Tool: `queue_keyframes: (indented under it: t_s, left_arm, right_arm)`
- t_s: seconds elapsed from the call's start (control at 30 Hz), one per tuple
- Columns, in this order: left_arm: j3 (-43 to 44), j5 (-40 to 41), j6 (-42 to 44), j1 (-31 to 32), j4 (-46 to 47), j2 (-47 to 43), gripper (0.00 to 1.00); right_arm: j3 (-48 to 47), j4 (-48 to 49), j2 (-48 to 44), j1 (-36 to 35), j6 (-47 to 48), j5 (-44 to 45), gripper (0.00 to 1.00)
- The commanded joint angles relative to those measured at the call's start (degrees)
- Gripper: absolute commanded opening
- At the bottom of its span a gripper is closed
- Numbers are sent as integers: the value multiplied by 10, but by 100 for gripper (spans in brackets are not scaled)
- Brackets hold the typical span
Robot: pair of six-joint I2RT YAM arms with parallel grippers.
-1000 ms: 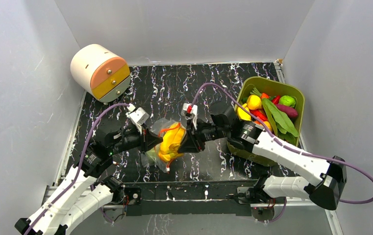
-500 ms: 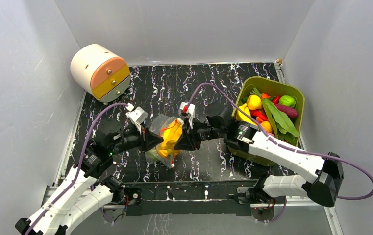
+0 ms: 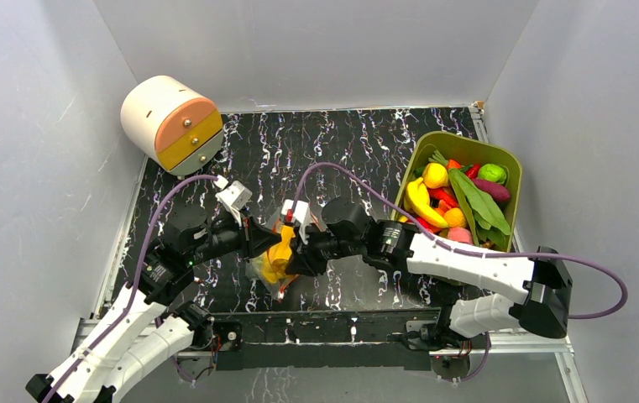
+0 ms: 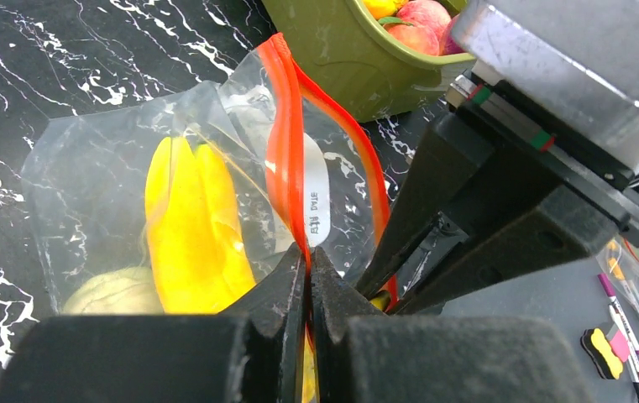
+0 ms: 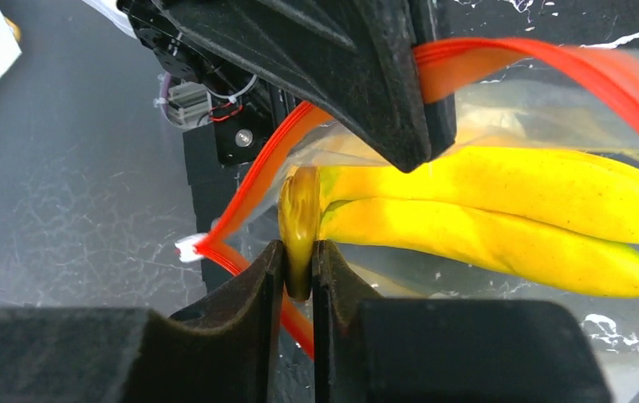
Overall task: Place the food in the zip-top bag and seal the zipper
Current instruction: Place the fake fruit in the zipper food storage bag.
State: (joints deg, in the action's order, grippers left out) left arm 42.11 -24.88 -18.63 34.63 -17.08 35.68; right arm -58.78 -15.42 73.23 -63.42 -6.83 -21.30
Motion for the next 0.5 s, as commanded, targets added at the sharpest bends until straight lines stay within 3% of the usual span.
queue_keyframes:
  t_s: [0.0,0.23,0.47]
  left_arm:
    - [1,-6,1,1,8,-6,0]
    - [-3,23,11,1,-5,-14,0]
    - [1,56,26,1,-20,-16,0]
  right_arm:
    - [-44,20,14,-7,34,31,17]
    - [-37,17,-15,-7,14,85,43]
    - [-41,10,-48,-7,-39,111,59]
